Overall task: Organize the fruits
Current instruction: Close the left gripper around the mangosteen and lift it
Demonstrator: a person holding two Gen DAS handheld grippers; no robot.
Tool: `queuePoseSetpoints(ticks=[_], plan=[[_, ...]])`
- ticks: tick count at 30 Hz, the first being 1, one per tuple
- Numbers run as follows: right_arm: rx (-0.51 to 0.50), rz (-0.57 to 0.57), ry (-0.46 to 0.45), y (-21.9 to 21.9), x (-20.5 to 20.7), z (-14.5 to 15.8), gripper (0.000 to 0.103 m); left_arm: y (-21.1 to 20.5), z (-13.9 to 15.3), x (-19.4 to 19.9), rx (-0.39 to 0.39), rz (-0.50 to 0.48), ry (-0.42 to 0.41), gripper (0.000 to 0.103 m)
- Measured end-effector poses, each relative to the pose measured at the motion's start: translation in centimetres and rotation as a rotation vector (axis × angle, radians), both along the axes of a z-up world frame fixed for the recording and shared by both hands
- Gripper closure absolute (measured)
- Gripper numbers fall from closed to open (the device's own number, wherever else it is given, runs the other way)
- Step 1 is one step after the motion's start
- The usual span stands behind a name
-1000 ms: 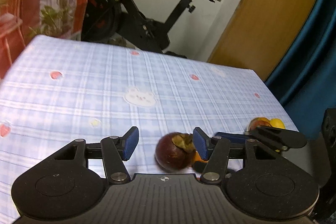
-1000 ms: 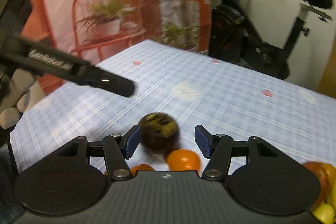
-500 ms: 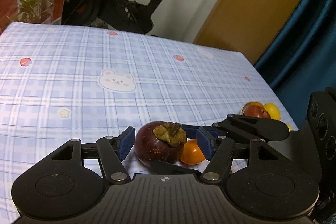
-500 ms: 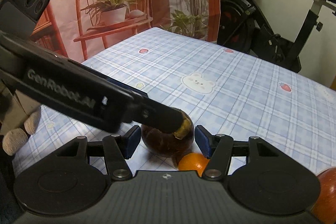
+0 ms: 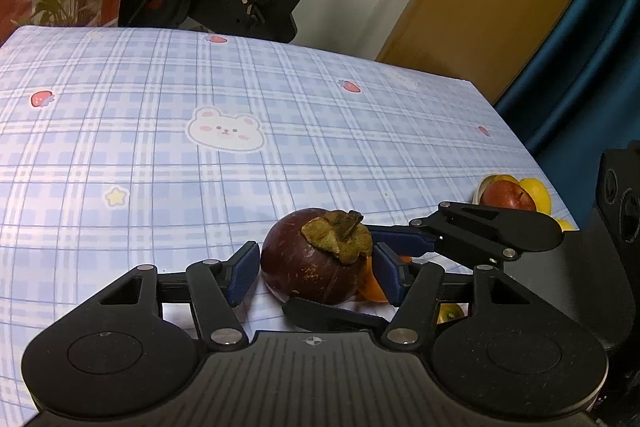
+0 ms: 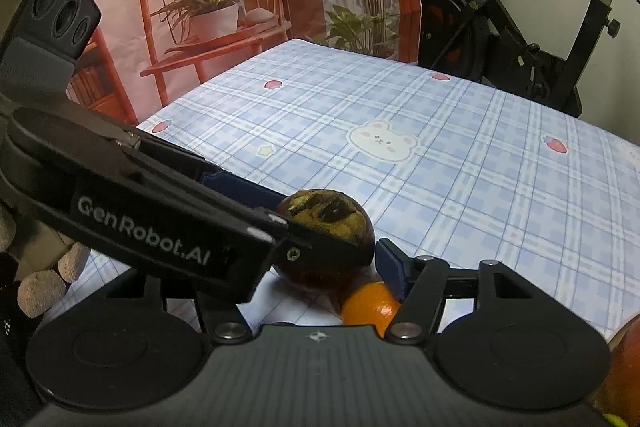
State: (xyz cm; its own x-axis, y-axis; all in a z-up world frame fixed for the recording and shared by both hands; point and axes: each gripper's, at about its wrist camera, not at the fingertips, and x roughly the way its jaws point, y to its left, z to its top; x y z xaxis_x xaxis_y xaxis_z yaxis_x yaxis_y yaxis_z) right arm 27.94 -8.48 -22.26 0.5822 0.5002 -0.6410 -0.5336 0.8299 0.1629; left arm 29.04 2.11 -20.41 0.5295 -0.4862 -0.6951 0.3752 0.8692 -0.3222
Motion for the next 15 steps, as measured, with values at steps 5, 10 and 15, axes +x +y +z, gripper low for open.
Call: queuePoseSetpoints(ticks=[5, 10, 15], plan=[[-0.002, -0.002, -0.003, 0.1, -0.1, 0.0, 0.04, -0.2, 0.2, -0.3, 0.011, 0.004, -0.02, 0.039], [0.009, -0.006, -0.038, 0.1, -0.6, 0.7, 0.04, 0.1, 1.3, -0.9, 0.002, 0.01, -0.049, 0.039], [0.023, -0.004, -0.063, -0.2, -1.3, 1.7, 0.04, -0.4, 2.4, -1.6, 0.017, 0.01, -0.079, 0.039]])
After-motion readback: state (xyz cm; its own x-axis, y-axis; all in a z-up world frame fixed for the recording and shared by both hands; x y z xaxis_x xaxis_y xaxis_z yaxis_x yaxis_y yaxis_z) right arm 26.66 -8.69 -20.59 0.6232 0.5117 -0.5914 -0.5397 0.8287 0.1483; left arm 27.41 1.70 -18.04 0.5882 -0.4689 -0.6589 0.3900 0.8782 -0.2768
